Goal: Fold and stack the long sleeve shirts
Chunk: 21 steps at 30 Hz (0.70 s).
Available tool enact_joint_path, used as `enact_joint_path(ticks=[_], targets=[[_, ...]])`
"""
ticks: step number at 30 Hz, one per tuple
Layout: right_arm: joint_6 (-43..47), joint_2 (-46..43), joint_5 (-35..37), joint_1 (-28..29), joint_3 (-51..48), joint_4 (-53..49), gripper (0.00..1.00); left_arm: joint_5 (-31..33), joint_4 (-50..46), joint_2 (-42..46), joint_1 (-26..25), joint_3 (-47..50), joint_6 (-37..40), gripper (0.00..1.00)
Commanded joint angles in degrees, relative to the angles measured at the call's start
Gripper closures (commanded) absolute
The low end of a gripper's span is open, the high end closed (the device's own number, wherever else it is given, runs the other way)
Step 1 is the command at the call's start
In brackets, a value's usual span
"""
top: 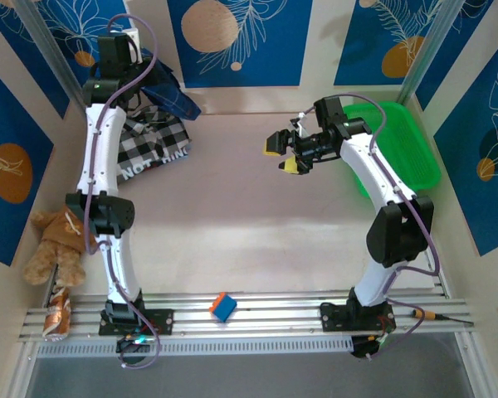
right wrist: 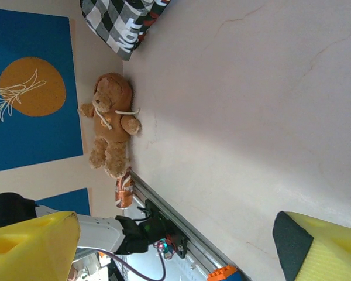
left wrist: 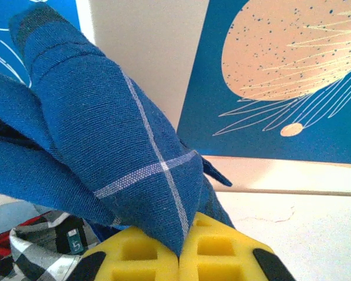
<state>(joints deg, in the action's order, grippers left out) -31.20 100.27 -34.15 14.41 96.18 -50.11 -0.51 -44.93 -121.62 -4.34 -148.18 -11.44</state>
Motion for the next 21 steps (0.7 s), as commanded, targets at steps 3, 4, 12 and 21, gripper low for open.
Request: enact_joint_path(ticks=[3,4,12,21], targets=[[-0.5,0.5,-2.1,0.6,2.4,-0.1,0.13,-4.2,6.4,-1.6,1.1,-1.6,1.1,1.0],[-0.6,0.5,-2.1,0.6,2.4,0.0,0.13,-4.7,6.6,-1.9,1.1,-1.6,1.4,1.0],[-0.7,0.9,-2.1,0.8,2.6,-0.4,0.13,-3.3,1.9,-2.5,3.5,0.1,5.9,1.0],[-1.5,2.1,-4.3,0.9,2.4,0.1,0.13,-2.3,10.7,7.4,9.2,27.1,7.3,1.0]])
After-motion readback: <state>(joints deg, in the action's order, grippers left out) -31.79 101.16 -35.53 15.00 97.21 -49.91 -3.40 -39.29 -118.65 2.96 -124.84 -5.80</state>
